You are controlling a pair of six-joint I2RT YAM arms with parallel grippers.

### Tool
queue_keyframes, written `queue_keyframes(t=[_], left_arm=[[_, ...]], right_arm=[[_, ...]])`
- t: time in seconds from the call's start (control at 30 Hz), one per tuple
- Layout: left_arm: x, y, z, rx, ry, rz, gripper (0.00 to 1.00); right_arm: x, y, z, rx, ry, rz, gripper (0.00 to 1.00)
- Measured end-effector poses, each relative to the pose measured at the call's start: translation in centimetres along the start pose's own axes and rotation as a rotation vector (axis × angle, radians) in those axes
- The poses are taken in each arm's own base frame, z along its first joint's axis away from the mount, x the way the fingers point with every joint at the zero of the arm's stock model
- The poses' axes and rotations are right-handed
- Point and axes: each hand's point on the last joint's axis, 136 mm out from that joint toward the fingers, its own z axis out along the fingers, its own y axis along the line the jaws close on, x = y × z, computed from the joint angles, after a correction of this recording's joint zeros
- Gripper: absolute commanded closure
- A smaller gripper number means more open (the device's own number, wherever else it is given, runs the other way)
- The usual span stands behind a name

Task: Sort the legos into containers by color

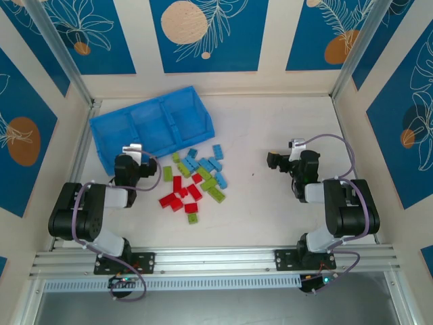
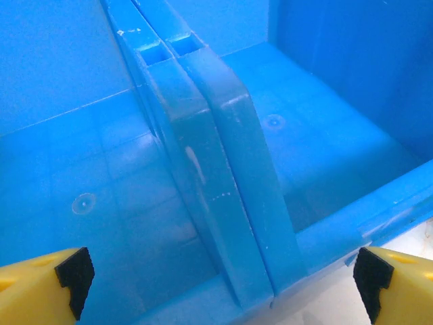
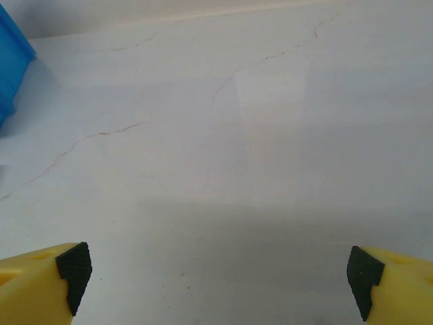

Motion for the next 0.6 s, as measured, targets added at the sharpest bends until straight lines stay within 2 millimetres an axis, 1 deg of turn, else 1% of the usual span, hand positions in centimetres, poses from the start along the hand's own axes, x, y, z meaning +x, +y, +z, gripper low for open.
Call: queue_keyframes(t=[0.6], left_arm=[[-0.01, 0.0, 0.0, 0.0, 0.0, 0.0, 0.0]], right_arm=[[0.03, -0.02, -0.05, -0.001, 0.003, 0.002, 0.01]])
